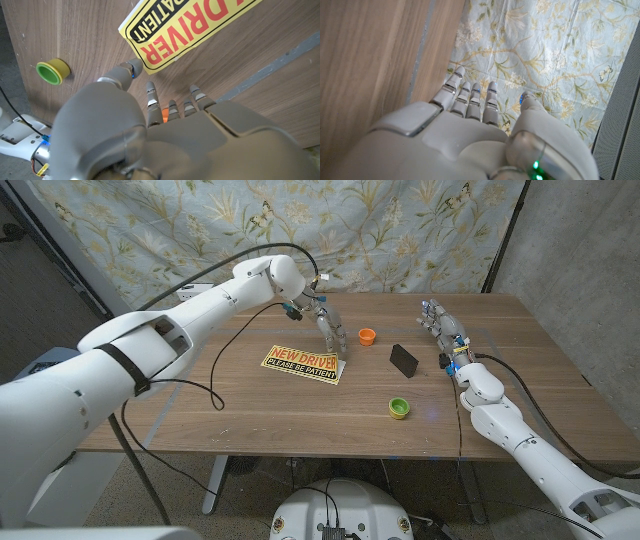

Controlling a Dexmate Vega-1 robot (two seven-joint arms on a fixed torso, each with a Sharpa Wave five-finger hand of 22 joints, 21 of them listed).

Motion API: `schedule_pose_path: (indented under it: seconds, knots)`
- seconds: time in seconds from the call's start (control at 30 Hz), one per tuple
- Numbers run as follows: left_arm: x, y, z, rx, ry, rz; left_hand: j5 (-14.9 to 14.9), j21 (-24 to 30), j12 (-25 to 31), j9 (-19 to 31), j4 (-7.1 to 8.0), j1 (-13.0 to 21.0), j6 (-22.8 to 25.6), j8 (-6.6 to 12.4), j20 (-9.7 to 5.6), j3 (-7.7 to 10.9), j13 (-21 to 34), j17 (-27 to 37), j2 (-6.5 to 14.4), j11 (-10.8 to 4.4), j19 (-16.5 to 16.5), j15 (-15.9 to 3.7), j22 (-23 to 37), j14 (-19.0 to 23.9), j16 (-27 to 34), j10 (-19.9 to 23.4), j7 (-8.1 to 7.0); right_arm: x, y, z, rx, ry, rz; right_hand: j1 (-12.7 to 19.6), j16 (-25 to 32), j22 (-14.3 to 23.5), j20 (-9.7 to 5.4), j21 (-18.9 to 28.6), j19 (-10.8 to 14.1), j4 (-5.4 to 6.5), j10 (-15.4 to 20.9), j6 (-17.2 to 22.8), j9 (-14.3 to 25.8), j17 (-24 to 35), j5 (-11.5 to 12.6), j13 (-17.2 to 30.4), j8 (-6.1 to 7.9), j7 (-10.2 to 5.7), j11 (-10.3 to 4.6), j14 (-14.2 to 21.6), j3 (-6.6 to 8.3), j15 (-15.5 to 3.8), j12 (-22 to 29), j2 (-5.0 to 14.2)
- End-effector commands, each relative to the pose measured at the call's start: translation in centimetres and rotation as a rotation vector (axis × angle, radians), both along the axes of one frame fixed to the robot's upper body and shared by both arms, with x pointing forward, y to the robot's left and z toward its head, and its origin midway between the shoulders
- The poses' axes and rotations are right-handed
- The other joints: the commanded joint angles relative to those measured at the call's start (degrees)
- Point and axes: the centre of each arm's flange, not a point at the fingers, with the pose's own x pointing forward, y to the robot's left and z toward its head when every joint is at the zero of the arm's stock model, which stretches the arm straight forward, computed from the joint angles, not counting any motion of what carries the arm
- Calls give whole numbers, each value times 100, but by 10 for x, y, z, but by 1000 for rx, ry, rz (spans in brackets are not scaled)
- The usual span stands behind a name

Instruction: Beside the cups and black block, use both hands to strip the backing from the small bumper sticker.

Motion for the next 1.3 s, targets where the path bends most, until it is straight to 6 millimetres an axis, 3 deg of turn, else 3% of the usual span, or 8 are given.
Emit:
schedule_pose_path:
  seconds: [0.03,0.43,0.7,0.93,1.3]
  knots:
    - [8,1,-10,35,34,25,17,34,35,27,-8,94,61,40,29,-29,17,7,20,10,-28,6,17,-51,18,-33,17,-1,-1,-4,7,2,-5,-17,17,25,-27,39,26,-25,1,35,-2,29,34,15,33,-4,21,2,34,40,28,6]
    - [10,-4,-14,63,35,23,18,38,48,32,-1,133,113,50,26,-66,16,6,28,-15,-31,1,18,-42,23,-18,16,-2,-4,-12,18,9,-7,-22,19,25,-29,40,26,-39,-23,31,-2,32,36,15,31,-5,27,-6,44,34,20,8]
    - [10,-8,-14,74,8,14,10,85,111,69,0,219,439,167,-4,-141,15,5,33,-21,80,-51,19,96,64,122,-65,-1,-6,-15,25,12,-10,-24,28,25,-7,50,49,-51,-17,35,-2,33,37,16,33,17,51,8,51,58,25,6]
    - [12,-8,-16,84,-8,13,1,108,127,145,-18,335,730,307,-28,-201,19,5,24,-10,155,-75,23,179,68,174,162,1,-7,-19,34,17,-10,-36,26,25,-21,46,40,-59,-20,28,-2,37,37,16,30,7,44,-6,59,53,26,5]
    - [7,-10,-17,127,-110,0,-8,144,175,314,-35,534,1044,551,-58,-291,36,9,-11,-69,267,-109,34,341,90,346,240,4,-7,-24,49,22,-9,-51,30,25,-34,43,30,-76,-28,23,-2,41,38,17,29,-4,27,-13,73,39,26,6]
